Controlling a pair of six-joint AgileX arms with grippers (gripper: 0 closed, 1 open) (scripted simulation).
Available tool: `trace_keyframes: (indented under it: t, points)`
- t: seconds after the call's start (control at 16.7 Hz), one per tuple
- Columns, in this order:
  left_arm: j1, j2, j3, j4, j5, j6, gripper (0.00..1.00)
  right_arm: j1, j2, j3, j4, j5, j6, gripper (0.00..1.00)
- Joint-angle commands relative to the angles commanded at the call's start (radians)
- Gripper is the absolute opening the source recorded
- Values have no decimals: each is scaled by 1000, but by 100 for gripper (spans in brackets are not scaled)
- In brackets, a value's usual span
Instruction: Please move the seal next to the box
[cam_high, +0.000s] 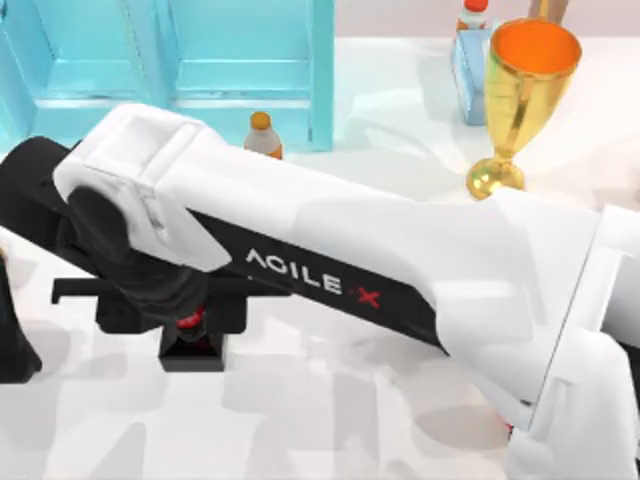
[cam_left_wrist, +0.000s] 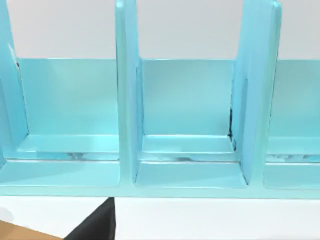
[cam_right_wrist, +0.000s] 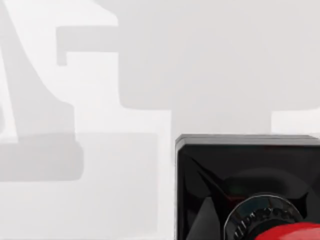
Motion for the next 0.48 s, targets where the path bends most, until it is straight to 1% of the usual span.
trace_keyframes:
  t: [0.24, 0.48]
  points:
    - [0, 0, 0, 0, 0, 0, 100, -6, -14, -13, 4, -2, -6, 0]
    - [0, 0, 0, 0, 0, 0, 100, -91, -155, -148, 9, -21, -91, 0]
